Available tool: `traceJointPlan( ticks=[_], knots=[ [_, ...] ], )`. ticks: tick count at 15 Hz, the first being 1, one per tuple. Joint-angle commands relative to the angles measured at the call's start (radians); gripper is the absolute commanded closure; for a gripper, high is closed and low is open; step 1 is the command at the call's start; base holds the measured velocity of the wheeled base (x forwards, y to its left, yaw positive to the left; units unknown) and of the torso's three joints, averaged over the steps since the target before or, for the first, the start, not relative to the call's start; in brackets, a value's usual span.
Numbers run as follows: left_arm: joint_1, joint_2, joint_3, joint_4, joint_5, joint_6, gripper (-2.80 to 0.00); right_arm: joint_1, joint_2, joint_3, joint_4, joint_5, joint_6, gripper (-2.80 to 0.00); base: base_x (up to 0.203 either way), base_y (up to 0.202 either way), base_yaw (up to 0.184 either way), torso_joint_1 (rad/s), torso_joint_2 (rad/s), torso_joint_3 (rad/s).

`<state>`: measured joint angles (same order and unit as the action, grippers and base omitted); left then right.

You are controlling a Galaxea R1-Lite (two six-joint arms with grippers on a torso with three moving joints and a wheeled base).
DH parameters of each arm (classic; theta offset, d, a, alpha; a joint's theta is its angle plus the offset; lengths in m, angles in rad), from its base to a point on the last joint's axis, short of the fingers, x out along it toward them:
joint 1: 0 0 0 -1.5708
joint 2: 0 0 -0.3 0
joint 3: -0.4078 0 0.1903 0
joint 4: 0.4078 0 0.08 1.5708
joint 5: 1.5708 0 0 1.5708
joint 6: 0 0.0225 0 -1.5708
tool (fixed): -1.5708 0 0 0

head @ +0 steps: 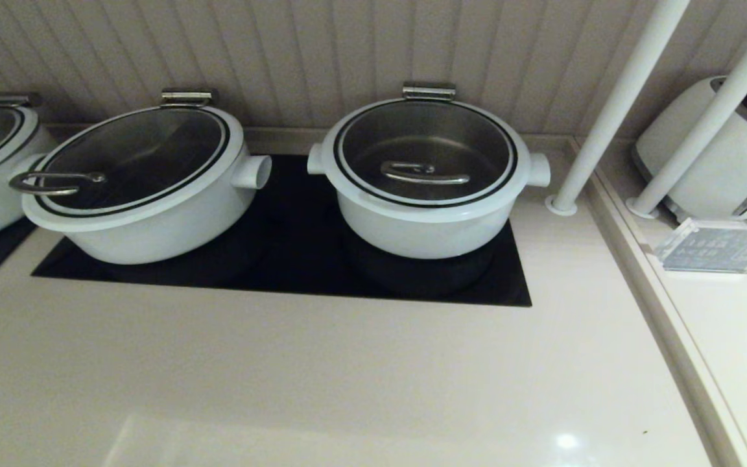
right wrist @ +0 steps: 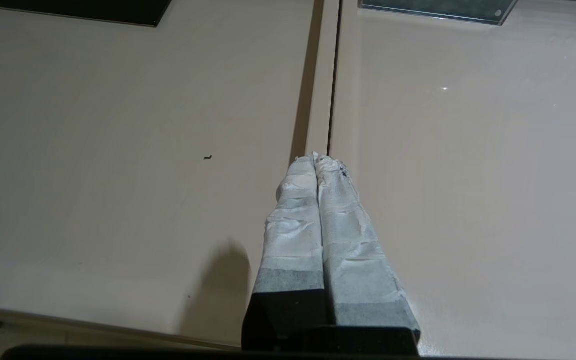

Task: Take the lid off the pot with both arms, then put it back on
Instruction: Open the food pot lid a small opening with the right arm

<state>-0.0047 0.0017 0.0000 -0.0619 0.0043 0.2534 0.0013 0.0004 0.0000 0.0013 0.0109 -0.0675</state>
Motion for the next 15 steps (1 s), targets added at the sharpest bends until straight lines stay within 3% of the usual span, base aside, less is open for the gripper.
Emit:
traceJointPlan(
  ticks=[1,6,9,15],
  knots=[
    [0.0,0.0,0.0,-0.001,0.0,0.001,0.0,0.0,0.0,0.0,0.0,0.001,-0.003,0.0,0.0,0.0,0.0,0.0,0.0,0.0],
    [0.0,0.0,0.0,-0.001,0.0,0.001,0.0,0.003,0.0,-0.021,-0.037,0.019,-0.017,0.0,0.0,0.0,0.0,0.0,0.0,0.0],
    [0.0,0.0,0.0,-0.001,0.0,0.001,0.0,0.003,0.009,-0.092,0.01,0.119,-0.015,0.0,0.0,0.0,0.0,0.0,0.0,0.0],
    [0.0,0.0,0.0,-0.001,0.0,0.001,0.0,0.005,0.151,-0.222,0.031,0.131,-0.014,0.0,0.0,0.0,0.0,0.0,0.0,0.0]
  ],
)
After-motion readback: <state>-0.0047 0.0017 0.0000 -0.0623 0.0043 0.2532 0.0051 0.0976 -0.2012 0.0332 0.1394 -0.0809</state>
